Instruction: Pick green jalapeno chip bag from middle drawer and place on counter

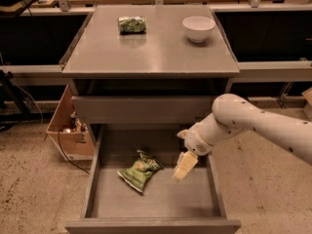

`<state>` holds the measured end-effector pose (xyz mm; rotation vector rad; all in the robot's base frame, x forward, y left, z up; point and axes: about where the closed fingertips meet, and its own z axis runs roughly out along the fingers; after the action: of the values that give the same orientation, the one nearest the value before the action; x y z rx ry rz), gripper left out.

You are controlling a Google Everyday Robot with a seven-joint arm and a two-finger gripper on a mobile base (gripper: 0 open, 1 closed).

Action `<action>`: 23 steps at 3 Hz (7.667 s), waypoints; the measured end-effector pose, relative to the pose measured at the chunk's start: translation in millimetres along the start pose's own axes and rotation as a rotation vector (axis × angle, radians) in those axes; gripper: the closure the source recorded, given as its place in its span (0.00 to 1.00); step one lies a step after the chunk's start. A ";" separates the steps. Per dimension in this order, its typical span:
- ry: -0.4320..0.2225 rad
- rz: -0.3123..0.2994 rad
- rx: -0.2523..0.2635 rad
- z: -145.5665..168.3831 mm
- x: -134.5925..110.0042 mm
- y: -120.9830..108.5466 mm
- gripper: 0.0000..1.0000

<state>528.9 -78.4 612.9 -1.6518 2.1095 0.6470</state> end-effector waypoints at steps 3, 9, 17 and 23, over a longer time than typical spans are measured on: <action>-0.235 0.034 -0.144 166.8 -18.6 -46.7 0.00; -0.374 -0.012 -0.116 221.3 -23.0 -62.7 0.95; -0.397 -0.027 -0.048 226.0 1.0 -69.5 0.00; -0.481 -0.046 0.069 178.0 -16.7 -52.8 1.00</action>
Offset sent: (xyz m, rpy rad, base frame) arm 0.0594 0.1011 -0.1458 0.2829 0.0931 0.0307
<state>587.1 26.0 469.8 -1.3381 1.7228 0.8481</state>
